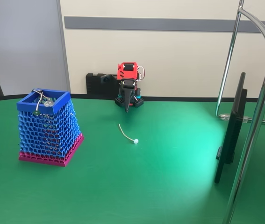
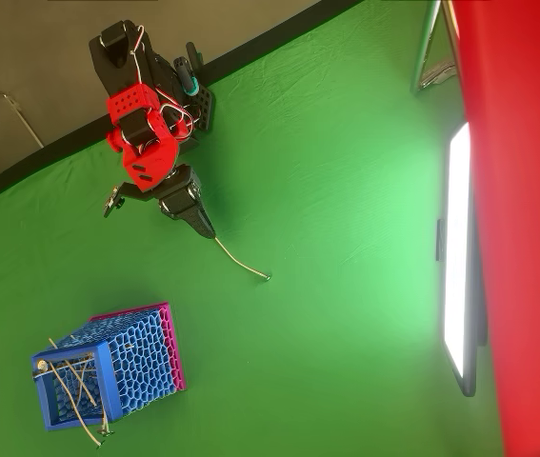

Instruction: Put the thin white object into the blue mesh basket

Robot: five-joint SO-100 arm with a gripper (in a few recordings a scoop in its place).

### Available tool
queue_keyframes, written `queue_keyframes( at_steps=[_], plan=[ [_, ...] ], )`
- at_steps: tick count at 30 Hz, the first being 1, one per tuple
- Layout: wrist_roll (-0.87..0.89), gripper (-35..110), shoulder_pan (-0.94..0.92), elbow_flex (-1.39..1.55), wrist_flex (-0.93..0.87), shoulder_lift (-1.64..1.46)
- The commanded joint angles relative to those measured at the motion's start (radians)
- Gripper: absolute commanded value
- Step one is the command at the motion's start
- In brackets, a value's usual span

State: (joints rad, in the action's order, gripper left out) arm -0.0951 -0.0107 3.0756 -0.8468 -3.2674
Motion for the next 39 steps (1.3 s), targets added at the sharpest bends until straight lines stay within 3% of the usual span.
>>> queue_keyframes(
  at_steps=[1,15,28,39],
  plan=[
    [0.021,1,-0.002,-0.018,0.049,0.06],
    [0.017,1,-0.002,-0.213,0.086,0.407],
    [0.442,1,0.008,-0.525,0.063,0.838],
    [0.663,1,0.067,-0.89,-0.123,1.276]
  ],
)
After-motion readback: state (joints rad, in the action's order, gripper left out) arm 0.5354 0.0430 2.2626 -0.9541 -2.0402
